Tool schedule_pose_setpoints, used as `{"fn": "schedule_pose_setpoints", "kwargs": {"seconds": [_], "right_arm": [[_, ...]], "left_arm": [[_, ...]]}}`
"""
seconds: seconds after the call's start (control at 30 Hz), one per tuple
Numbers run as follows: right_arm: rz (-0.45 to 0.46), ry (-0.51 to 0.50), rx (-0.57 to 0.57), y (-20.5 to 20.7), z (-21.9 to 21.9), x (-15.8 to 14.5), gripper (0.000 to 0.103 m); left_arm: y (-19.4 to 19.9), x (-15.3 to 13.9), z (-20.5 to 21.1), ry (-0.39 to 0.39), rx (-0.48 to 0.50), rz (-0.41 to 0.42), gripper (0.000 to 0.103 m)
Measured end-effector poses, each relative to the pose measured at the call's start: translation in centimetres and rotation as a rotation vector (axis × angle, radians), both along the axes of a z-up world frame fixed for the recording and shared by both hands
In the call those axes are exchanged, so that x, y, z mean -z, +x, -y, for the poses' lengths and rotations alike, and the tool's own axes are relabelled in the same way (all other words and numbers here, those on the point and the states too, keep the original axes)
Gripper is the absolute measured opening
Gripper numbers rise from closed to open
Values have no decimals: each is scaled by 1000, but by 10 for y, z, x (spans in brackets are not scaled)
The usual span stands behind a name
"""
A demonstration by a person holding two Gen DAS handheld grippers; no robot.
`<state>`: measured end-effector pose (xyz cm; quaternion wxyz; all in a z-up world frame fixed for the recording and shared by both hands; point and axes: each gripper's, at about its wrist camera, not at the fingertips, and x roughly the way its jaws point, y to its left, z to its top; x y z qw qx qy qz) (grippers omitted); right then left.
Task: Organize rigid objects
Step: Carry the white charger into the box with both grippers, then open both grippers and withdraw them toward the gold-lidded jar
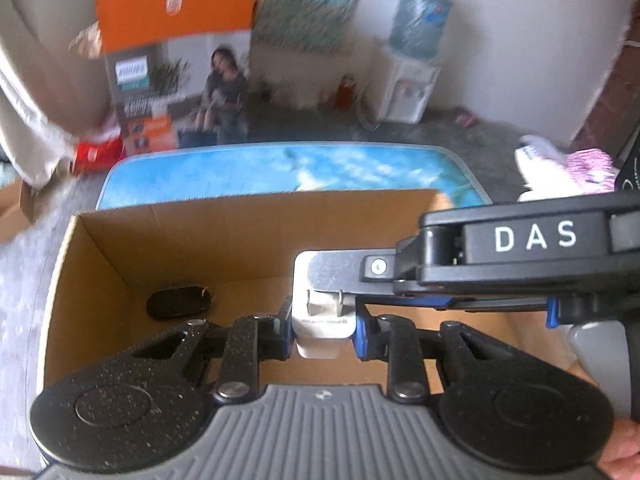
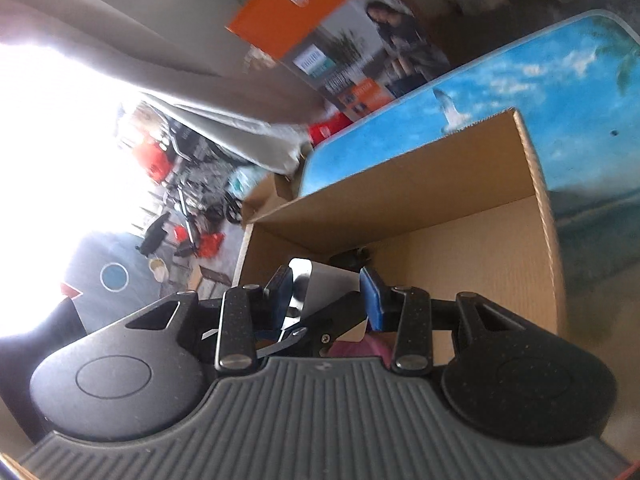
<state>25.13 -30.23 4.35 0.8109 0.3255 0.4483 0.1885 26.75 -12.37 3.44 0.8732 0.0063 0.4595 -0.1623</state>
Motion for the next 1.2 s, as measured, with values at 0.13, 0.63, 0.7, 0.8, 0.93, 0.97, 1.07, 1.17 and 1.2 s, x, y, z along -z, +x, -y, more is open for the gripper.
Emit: {"fn": "schedule_pose_setpoints", "kwargs": {"seconds": [0.13, 0.63, 0.7, 0.8, 0.93, 0.97, 1.07, 1.17, 1.2], "right_arm": [[-91, 3, -18, 43, -4, 31, 37], [-217, -15, -63, 111, -22, 99, 38], [-216, -1, -60, 110, -21, 101, 38], [-194, 8, -47, 104, -17, 96, 41], [-126, 35, -27, 84, -7, 75, 43], [-105, 38, -15, 77, -4, 68, 43], [-21, 59, 2, 50, 4, 45, 44], [57, 81, 27, 19, 12, 22, 44], [84, 84, 30, 7, 16, 14, 45]], "left_arm": [[33, 24, -2, 14, -53, -83, 28], [78, 65, -2, 100, -138, -180, 29], [76, 62, -2, 94, -146, -178, 34], [70, 53, -2, 116, -162, -154, 62], [51, 36, -5, 97, -157, -127, 81], [44, 31, -6, 82, -151, -120, 84], [22, 14, -10, 83, -147, -83, 87], [-3, -3, -13, 73, -134, -43, 87], [-11, -10, -14, 63, -128, -28, 87]]}}
